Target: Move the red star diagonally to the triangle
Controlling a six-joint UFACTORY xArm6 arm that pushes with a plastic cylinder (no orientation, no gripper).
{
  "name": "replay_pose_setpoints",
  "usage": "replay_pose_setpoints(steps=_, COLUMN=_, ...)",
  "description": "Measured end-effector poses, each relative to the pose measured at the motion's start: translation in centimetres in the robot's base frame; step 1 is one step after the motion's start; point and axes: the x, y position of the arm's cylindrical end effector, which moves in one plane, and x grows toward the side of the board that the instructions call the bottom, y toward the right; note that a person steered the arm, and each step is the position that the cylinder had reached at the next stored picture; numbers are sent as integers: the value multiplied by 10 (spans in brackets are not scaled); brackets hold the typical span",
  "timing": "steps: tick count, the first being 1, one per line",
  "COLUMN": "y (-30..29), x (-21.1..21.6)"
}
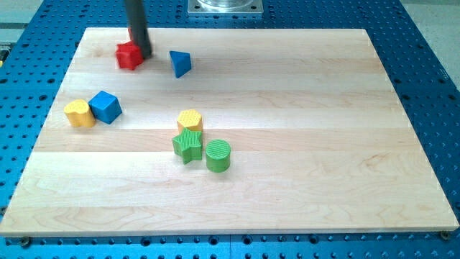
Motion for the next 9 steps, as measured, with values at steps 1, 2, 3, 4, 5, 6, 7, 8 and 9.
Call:
replay_pose_setpoints(steps=1, y=-36, x=15)
replay_pose_setpoints(steps=2, y=-49, x=-4)
replay_pose_setpoints(steps=3, y=-84, x=28)
replay_pose_setpoints(steps=4, y=-84, x=50)
replay_pose_setpoints(steps=5, y=-84, x=23)
replay_pose_setpoints(steps=6, y=-69, x=17)
replay_pose_setpoints(steps=7, y=-59, x=31)
replay_pose_setpoints(steps=8, y=-59, x=54)
replay_pose_setpoints(steps=9, y=-68, x=83)
